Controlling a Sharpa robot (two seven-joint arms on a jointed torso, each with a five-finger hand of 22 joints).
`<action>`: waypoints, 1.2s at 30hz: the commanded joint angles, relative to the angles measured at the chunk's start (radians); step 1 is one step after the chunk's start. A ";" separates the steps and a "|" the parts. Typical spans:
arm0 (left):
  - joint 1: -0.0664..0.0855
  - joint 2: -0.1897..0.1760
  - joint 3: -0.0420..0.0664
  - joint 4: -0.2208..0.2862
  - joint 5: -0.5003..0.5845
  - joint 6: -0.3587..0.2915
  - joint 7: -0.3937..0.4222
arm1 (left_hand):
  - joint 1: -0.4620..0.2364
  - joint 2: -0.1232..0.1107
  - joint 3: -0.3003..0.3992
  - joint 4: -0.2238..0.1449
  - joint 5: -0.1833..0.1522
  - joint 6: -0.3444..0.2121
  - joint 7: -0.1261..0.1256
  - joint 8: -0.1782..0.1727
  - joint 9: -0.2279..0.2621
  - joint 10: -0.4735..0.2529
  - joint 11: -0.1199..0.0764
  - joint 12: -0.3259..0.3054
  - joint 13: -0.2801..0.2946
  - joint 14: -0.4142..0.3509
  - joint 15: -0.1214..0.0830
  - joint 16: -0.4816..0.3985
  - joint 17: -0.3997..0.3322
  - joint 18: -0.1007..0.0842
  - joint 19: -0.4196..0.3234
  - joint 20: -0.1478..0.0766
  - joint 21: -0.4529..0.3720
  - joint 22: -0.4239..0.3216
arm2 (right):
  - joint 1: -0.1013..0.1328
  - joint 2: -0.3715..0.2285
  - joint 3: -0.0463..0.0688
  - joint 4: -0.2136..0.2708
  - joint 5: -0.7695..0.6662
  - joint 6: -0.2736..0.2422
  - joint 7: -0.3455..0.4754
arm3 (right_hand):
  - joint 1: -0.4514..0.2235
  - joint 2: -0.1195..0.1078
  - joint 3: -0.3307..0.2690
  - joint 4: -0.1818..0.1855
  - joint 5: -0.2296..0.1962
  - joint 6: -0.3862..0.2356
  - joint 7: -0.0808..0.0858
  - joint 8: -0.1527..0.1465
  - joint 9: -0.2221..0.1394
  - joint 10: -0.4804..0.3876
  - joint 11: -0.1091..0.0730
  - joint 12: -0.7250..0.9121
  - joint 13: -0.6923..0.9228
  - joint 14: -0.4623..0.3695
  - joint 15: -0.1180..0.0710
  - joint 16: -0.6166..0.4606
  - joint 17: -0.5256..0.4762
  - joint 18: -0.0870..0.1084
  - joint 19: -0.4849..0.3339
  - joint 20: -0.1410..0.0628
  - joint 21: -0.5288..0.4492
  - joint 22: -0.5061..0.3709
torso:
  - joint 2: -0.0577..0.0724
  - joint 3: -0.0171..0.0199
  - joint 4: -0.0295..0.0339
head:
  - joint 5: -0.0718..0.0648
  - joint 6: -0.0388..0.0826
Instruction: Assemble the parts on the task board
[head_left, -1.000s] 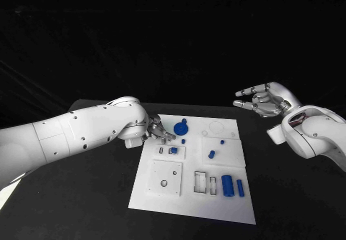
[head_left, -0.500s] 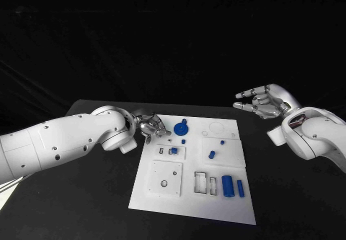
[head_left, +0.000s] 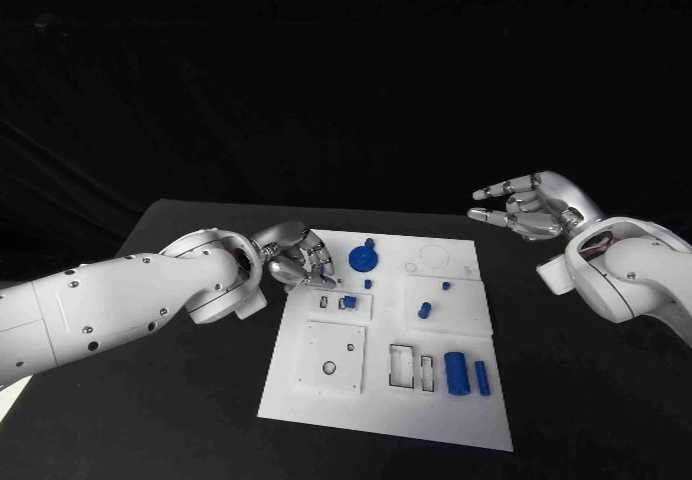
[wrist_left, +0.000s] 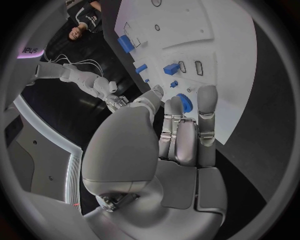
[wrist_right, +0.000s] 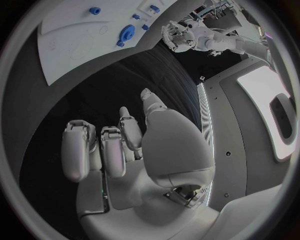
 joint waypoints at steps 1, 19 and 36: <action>-0.009 -0.001 0.000 0.008 -0.142 -0.059 0.041 | -0.009 -0.009 -0.030 -0.002 -0.003 0.028 -0.021 0.046 0.018 0.021 -0.016 0.073 0.036 0.054 -0.015 0.094 0.114 -0.035 0.072 -0.013 0.131 0.162 | -0.001 0.001 0.000 0.001 -0.019 0.015 -0.004 | 0.005 0.005 -0.001 -0.006 0.008 0.002 -0.006 0.006 0.002 -0.003 -0.002 -0.004 0.030 0.093 -0.001 -0.003 0.213 0.006 -0.006 -0.003 -0.007 -0.001 | 0.001 -0.0001 -0.0015 | 0.000 -0.001; -0.059 0.025 0.001 0.000 -0.265 -0.072 -0.122 | -0.061 0.012 -0.204 0.064 -0.001 0.027 -0.096 0.293 0.188 0.287 -0.085 0.550 0.564 0.118 -0.076 0.225 0.271 -0.110 0.211 -0.075 0.460 0.594 | -0.004 0.000 -0.001 0.002 -0.024 0.017 -0.004 | 0.007 0.006 -0.001 -0.008 0.015 0.002 -0.006 0.006 0.001 -0.003 -0.002 -0.004 0.029 0.093 -0.001 -0.003 0.213 0.006 -0.006 -0.003 -0.007 -0.001 | 0.000 -0.0001 -0.0007 | -0.003 -0.009; -0.074 0.064 0.001 -0.013 -0.280 -0.053 -0.205 | -0.056 0.027 -0.214 0.087 0.011 0.031 -0.108 0.317 0.213 0.321 -0.096 0.587 0.618 0.118 -0.085 0.225 0.271 -0.118 0.221 -0.084 0.490 0.637 | -0.007 0.003 -0.001 0.002 -0.024 0.020 -0.003 | 0.008 0.006 -0.001 -0.008 0.018 0.002 -0.006 0.006 0.001 -0.003 -0.002 -0.005 0.029 0.093 -0.002 -0.004 0.213 0.006 -0.006 -0.004 -0.008 -0.002 | 0.001 0.0011 -0.0008 | -0.005 -0.015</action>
